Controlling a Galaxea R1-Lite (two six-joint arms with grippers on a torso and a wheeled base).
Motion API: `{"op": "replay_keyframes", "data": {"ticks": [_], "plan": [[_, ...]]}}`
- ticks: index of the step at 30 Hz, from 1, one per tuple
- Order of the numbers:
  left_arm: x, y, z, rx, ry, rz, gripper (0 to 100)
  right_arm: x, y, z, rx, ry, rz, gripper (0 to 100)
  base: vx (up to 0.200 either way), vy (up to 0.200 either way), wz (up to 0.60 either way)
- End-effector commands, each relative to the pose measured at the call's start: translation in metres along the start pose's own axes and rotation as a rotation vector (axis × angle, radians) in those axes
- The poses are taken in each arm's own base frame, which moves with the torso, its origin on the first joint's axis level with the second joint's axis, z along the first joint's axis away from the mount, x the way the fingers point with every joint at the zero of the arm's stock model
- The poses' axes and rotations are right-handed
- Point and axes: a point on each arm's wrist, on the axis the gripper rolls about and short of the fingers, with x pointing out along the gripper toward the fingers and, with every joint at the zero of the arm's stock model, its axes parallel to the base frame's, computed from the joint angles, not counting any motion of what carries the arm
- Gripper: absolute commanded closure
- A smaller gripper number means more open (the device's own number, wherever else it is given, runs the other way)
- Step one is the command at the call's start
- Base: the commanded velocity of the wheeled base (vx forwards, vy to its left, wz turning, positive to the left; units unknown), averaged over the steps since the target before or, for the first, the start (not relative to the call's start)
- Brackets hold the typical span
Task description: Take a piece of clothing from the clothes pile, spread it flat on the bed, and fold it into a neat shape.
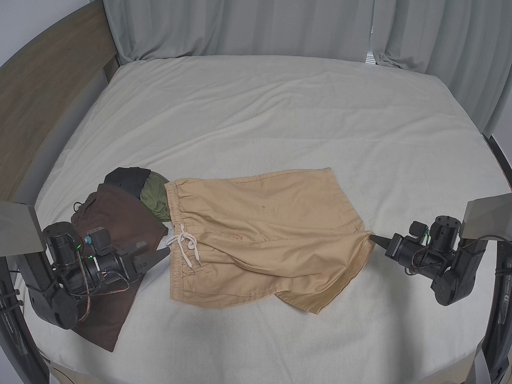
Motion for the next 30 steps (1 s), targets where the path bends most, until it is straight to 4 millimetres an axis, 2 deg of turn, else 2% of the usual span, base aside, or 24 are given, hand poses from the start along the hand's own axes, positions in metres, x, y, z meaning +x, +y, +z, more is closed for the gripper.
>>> {"op": "replay_keyframes", "data": {"ticks": [1,8,24,25,30], "plan": [[0.000,0.000,0.000,-0.002,0.001,0.001,0,0.003,-0.012,0.002,-0.002,-0.014,-0.022,100,0.000,0.000,0.00],[0.001,0.002,-0.001,-0.003,0.001,0.004,0,0.012,-0.028,-0.003,-0.038,-0.026,-0.068,100,0.000,0.000,0.00],[0.001,0.002,-0.003,-0.007,0.009,0.002,0,0.026,-0.027,0.001,-0.057,-0.065,-0.065,100,0.000,0.000,0.00],[0.002,0.002,-0.003,-0.008,0.011,0.003,0,0.026,-0.027,0.001,-0.057,-0.065,-0.065,0,0.000,0.000,0.00],[0.002,0.002,-0.004,-0.008,0.011,0.001,0,0.026,-0.019,0.001,-0.065,-0.062,-0.048,0,0.000,0.000,0.00]]}}
